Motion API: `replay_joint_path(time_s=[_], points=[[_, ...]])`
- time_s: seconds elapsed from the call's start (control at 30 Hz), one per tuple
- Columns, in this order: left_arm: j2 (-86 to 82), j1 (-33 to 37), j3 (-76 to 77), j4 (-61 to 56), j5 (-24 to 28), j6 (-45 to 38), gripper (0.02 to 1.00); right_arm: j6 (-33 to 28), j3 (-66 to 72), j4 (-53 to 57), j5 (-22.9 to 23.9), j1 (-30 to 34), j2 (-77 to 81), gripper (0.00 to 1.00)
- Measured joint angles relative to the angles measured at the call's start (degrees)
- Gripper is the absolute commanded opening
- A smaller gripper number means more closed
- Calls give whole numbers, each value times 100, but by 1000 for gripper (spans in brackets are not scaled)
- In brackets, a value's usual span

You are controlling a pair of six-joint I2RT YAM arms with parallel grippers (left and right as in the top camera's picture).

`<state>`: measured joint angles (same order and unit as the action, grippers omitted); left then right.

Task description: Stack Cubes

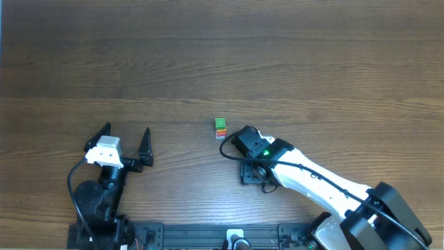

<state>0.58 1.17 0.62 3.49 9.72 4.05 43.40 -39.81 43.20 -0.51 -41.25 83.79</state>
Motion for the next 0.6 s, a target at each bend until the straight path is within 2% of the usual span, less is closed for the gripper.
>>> replay_joint_path(time_s=[0.5, 0.6], points=[[0, 0, 0, -2, 0, 0, 1000, -9, 79, -2, 13, 4, 0, 406], [0, 0, 0, 0, 0, 0, 1000, -4, 79, -2, 24, 4, 0, 305]])
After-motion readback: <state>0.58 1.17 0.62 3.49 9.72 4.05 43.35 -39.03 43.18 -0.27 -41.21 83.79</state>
